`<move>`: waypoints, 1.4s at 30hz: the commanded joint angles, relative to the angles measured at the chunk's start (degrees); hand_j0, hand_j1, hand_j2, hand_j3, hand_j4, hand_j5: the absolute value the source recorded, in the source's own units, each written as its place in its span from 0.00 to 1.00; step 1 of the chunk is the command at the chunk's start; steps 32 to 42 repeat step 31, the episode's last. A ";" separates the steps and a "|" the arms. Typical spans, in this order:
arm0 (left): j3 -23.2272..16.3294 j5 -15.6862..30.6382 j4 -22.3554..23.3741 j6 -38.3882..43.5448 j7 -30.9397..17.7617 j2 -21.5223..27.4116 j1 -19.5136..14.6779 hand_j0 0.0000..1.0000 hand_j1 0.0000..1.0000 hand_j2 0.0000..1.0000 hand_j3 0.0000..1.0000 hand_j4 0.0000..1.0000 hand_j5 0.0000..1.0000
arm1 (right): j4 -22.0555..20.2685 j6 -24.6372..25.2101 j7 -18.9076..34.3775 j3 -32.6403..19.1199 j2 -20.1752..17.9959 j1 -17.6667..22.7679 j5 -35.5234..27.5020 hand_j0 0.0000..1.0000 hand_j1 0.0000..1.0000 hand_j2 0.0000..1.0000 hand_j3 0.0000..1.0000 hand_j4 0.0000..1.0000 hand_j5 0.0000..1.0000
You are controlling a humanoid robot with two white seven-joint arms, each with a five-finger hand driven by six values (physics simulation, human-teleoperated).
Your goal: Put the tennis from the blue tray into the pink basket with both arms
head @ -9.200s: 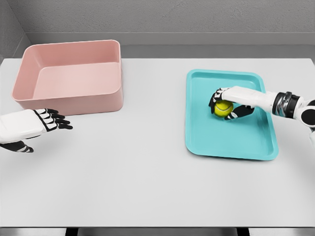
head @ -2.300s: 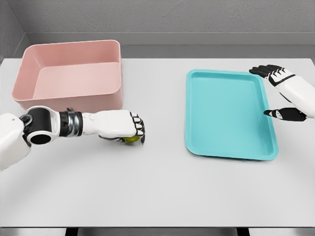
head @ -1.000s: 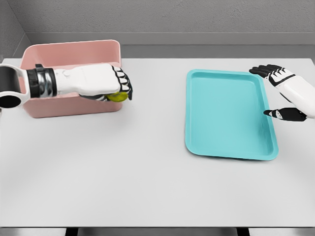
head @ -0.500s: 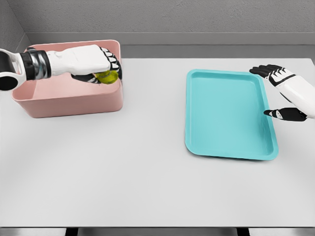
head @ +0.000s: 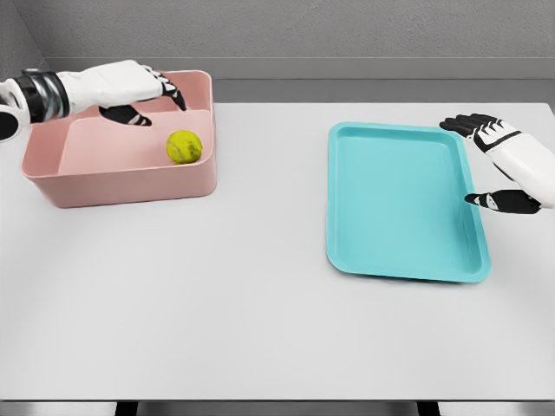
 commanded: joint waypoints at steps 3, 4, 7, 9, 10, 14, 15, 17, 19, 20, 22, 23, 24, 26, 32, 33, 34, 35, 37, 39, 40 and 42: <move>2.26 0.93 2.35 0.11 0.32 -0.01 0.35 1.00 1.00 1.00 1.00 1.00 1.00 | -0.02 0.17 -0.03 -0.01 -0.03 0.00 -0.42 1.00 1.00 1.00 1.00 1.00 1.00; 2.26 1.98 1.91 0.11 0.32 0.08 0.97 1.00 1.00 1.00 1.00 1.00 1.00 | -0.02 0.17 -0.03 -0.01 -0.03 0.00 -0.42 1.00 1.00 1.00 1.00 1.00 1.00; 2.34 3.30 -1.78 0.11 0.32 0.87 1.49 1.00 1.00 1.00 1.00 1.00 1.00 | 0.07 0.17 -0.03 -0.01 -0.03 0.00 -0.42 1.00 1.00 1.00 1.00 1.00 1.00; 2.34 5.14 -2.14 0.11 0.32 1.93 1.85 1.00 1.00 1.00 1.00 1.00 1.00 | 0.07 0.17 -0.03 -0.01 -0.03 0.00 -0.42 1.00 1.00 1.00 1.00 1.00 1.00; 2.34 5.76 -2.22 0.11 0.23 2.54 1.85 1.00 1.00 1.00 1.00 1.00 1.00 | 0.07 0.17 -0.03 -0.01 -0.03 0.00 -0.42 1.00 1.00 1.00 1.00 1.00 1.00; 2.34 7.25 -5.47 0.11 0.05 7.28 3.34 1.00 1.00 1.00 1.00 1.00 1.00 | 0.07 0.17 -0.03 -0.01 -0.03 0.00 -0.42 1.00 1.00 1.00 1.00 1.00 1.00; 2.43 7.34 -6.44 0.11 0.05 8.78 3.87 1.00 1.00 1.00 1.00 1.00 1.00 | 0.07 0.17 -0.03 -0.01 -0.03 0.00 -0.42 1.00 1.00 1.00 1.00 1.00 1.00; 2.43 7.34 -6.80 0.11 0.05 9.13 5.19 1.00 1.00 1.00 1.00 1.00 1.00 | 0.15 0.17 -0.03 -0.01 -0.12 0.00 -0.42 1.00 1.00 1.00 1.00 1.00 1.00; 2.43 8.04 -7.06 0.11 0.05 10.10 5.19 1.00 1.00 1.00 1.00 1.00 1.00 | 0.15 0.17 -0.03 -0.01 -0.12 0.00 -0.42 1.00 1.00 1.00 1.00 1.00 1.00; 2.43 10.50 -7.06 0.11 0.05 10.89 6.24 1.00 1.00 1.00 1.00 1.00 1.00 | 0.15 0.17 -0.03 -0.01 -0.12 0.00 -0.42 1.00 1.00 1.00 1.00 1.00 1.00; 2.43 13.67 -8.46 0.11 0.05 12.65 7.56 1.00 1.00 1.00 1.00 1.00 1.00 | 0.15 0.17 -0.03 -0.01 -0.12 0.00 -0.42 1.00 1.00 1.00 1.00 1.00 1.00; 2.43 13.85 -8.99 0.11 0.05 13.26 7.65 1.00 1.00 1.00 1.00 1.00 1.00 | 0.15 0.17 -0.03 -0.01 -0.12 0.00 -0.34 1.00 1.00 1.00 1.00 1.00 1.00; 2.43 13.85 -10.13 0.11 0.05 14.32 8.35 1.00 1.00 1.00 1.00 1.00 1.00 | 0.15 0.17 -0.03 -0.01 -0.12 0.00 -0.42 1.00 1.00 1.00 1.00 1.00 1.00; 2.52 13.93 -11.72 0.11 0.05 16.78 8.79 1.00 1.00 1.00 1.00 1.00 1.00 | 0.15 0.17 -0.03 -0.01 -0.12 0.00 -0.42 1.00 1.00 1.00 1.00 1.00 1.00; 2.96 13.93 -12.77 0.11 0.05 19.24 8.88 1.00 1.00 1.00 1.00 1.00 1.00 | 0.15 0.17 -0.03 -0.01 -0.12 0.00 -0.42 1.00 1.00 1.00 1.00 1.00 1.00; 2.96 13.93 -12.77 0.11 0.05 19.24 8.88 1.00 1.00 1.00 1.00 1.00 1.00 | 0.15 0.17 -0.03 -0.01 -0.12 0.00 -0.42 1.00 1.00 1.00 1.00 1.00 1.00; 2.96 13.93 -12.77 0.11 0.05 19.24 8.88 1.00 1.00 1.00 1.00 1.00 1.00 | 0.15 0.17 -0.03 -0.01 -0.12 0.00 -0.42 1.00 1.00 1.00 1.00 1.00 1.00; 2.96 13.93 -12.77 0.11 0.05 19.24 8.88 1.00 1.00 1.00 1.00 1.00 1.00 | 0.15 0.17 -0.03 -0.01 -0.12 0.00 -0.42 1.00 1.00 1.00 1.00 1.00 1.00; 2.96 13.93 -12.77 0.11 0.05 19.24 8.88 1.00 1.00 1.00 1.00 1.00 1.00 | 0.15 0.17 -0.03 -0.01 -0.12 0.00 -0.42 1.00 1.00 1.00 1.00 1.00 1.00; 2.96 13.93 -12.77 0.11 0.05 19.24 8.88 1.00 1.00 1.00 1.00 1.00 1.00 | 0.15 0.17 -0.03 -0.01 -0.12 0.00 -0.42 1.00 1.00 1.00 1.00 1.00 1.00; 2.96 13.93 -12.77 0.11 0.05 19.24 8.88 1.00 1.00 1.00 1.00 1.00 1.00 | 0.15 0.17 -0.03 -0.01 -0.12 0.00 -0.42 1.00 1.00 1.00 1.00 1.00 1.00; 2.96 13.93 -12.77 0.11 0.05 19.24 8.88 1.00 1.00 1.00 1.00 1.00 1.00 | 0.15 0.17 -0.03 -0.01 -0.12 0.00 -0.42 1.00 1.00 1.00 1.00 1.00 1.00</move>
